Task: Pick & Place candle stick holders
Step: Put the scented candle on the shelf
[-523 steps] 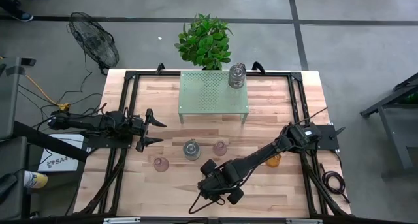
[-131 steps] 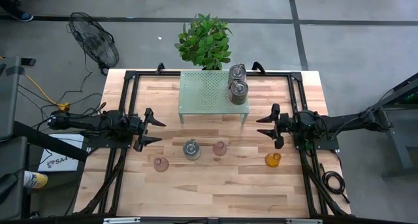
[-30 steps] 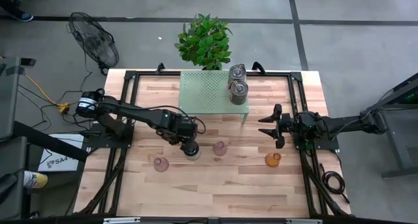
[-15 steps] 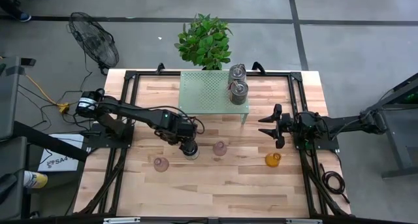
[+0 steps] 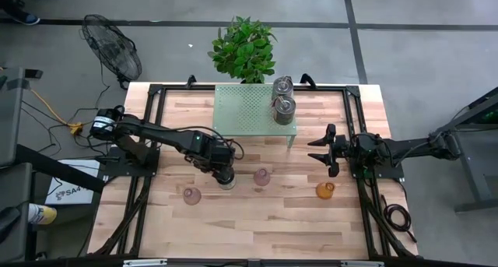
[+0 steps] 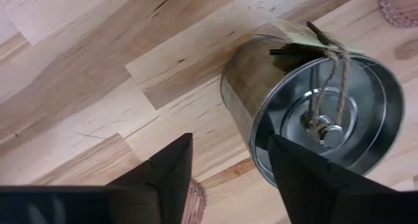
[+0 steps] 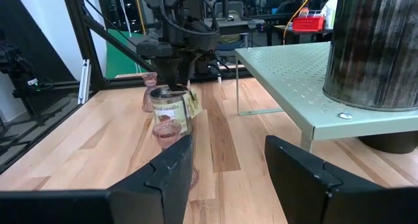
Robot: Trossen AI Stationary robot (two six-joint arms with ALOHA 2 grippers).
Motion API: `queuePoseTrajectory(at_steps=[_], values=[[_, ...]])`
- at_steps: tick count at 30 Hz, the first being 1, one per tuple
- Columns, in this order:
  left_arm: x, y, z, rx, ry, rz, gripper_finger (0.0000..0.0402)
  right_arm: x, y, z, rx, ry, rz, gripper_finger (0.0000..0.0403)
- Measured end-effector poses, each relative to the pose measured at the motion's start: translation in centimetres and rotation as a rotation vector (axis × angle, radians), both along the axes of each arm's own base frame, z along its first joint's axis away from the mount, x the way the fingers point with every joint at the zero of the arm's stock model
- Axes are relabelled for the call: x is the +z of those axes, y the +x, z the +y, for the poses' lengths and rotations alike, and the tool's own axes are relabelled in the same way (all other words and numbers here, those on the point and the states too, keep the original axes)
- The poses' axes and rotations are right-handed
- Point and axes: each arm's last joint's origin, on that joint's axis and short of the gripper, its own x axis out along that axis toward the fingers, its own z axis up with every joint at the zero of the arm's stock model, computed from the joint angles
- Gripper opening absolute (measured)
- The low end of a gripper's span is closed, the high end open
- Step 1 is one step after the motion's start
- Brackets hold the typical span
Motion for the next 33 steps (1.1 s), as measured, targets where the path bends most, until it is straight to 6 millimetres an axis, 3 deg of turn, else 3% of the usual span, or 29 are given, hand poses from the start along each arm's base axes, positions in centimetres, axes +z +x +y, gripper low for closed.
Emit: queuePoseTrajectory(at_steps=[14,24,33], values=[[0.0,0.3,-0.1,-0.054,-0.004,-0.034,0.0144,0.0,0.0,0.0,0.0,0.0,0.0,0.0185],[-1.8,1.5,-0.3,-0.109,-0.023,-0.007,0.0118,0.0,0.0,0.0,0.0,0.0,0.0,0.0185],[-2.1,1.8,-0.3,-0.11,-0.025,-0.014,0.0094,0.0,0.0,0.0,0.0,0.0,0.0,0.0185]])
